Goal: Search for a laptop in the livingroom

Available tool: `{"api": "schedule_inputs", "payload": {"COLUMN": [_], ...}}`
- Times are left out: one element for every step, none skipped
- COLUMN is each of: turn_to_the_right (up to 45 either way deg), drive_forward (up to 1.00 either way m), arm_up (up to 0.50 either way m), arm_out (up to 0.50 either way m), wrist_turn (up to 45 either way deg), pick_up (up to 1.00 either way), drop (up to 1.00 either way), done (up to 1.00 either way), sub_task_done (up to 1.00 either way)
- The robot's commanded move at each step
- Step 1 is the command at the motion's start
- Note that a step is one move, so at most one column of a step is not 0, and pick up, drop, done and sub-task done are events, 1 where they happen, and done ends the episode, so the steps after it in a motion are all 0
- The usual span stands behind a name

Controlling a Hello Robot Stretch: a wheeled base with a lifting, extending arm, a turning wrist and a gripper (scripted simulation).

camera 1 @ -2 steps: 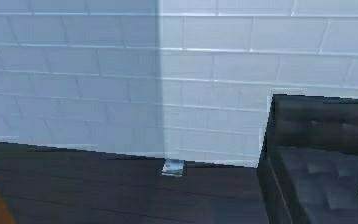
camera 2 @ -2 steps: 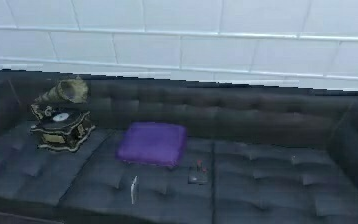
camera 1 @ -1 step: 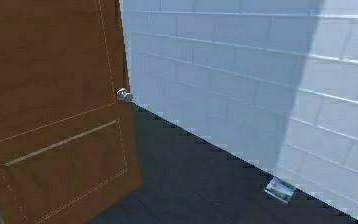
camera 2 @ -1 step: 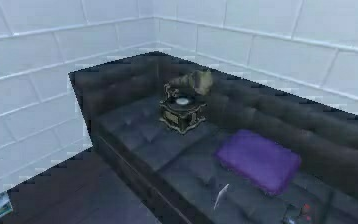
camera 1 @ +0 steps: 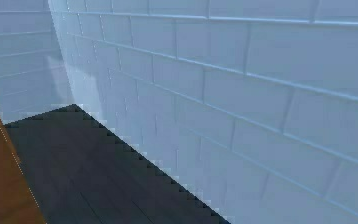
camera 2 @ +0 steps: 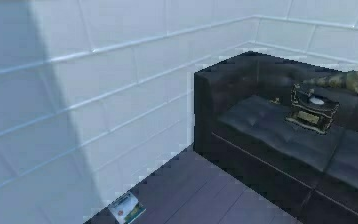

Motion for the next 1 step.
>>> {"api": "schedule_inputs", "payload": {"turn_to_the_right": [-6.0], "drive_forward": [0.00], "arm_up": [0.00], "arm_out": [0.00], "wrist_turn": [0.0], "pick_up": [0.00], "drop": [0.00], "done": [0.00], "sub_task_done": [0.00]}}
